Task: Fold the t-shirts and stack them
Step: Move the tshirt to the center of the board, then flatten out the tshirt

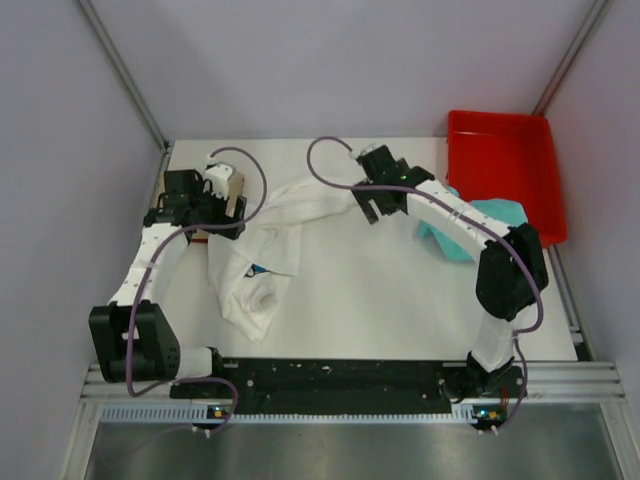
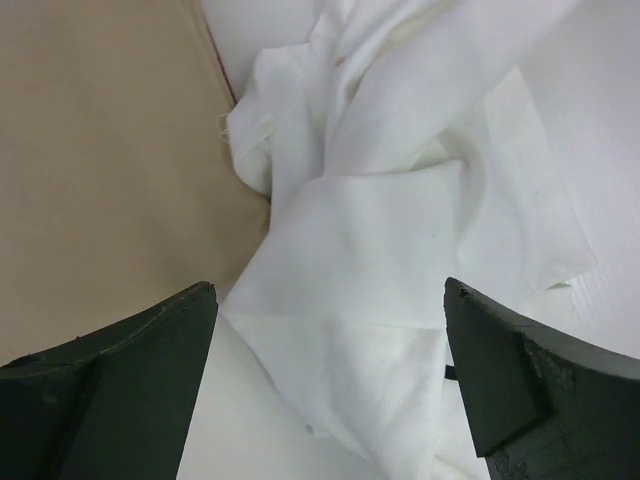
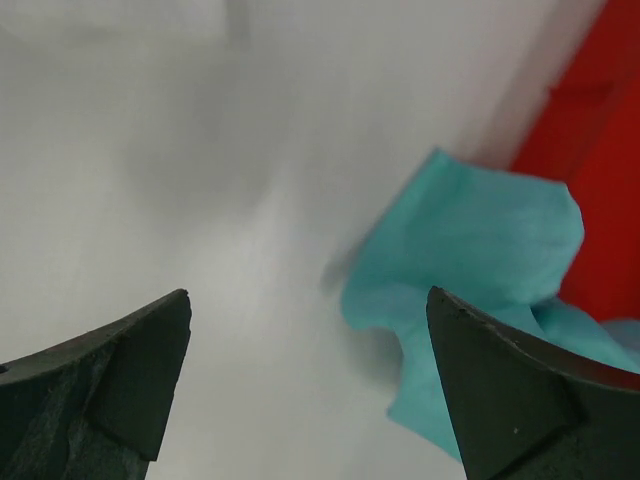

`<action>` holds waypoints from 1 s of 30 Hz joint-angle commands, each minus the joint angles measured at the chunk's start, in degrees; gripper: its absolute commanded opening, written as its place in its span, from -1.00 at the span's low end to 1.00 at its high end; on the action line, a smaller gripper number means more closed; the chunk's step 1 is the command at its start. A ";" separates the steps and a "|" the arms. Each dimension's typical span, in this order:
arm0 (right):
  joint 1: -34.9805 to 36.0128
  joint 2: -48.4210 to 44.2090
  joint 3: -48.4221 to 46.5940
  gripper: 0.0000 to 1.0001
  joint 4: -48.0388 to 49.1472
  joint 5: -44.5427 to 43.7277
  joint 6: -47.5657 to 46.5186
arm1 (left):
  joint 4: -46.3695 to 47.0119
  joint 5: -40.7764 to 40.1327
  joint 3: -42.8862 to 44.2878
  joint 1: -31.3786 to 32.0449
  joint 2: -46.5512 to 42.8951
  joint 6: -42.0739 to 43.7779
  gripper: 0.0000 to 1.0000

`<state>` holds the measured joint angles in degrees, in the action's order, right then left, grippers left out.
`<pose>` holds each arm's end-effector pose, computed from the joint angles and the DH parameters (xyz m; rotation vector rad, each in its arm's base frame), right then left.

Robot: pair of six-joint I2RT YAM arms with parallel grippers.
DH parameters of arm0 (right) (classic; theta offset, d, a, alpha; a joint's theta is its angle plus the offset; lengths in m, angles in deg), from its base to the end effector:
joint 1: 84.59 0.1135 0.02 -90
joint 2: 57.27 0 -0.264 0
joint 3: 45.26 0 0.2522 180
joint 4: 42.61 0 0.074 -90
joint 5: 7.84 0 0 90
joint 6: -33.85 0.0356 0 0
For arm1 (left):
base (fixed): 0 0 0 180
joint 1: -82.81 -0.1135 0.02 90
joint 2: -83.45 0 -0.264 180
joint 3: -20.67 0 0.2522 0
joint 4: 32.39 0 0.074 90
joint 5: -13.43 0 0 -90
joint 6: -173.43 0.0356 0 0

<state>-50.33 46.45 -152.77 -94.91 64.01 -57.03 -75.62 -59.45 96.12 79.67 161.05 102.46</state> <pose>0.3415 0.2192 0.3059 -0.5765 2.2940 -0.1044 0.2913 0.0055 0.2850 0.4626 2.2778 -0.1597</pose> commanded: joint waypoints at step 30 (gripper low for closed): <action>-19.91 -6.06 -1.34 -1.00 25.83 -44.17 -35.66 | -2.25 4.93 -0.43 2.87 -0.79 3.56 0.97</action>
<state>-61.04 49.38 -146.02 -87.55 24.19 -86.19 -77.87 -55.77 95.57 82.60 160.94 105.08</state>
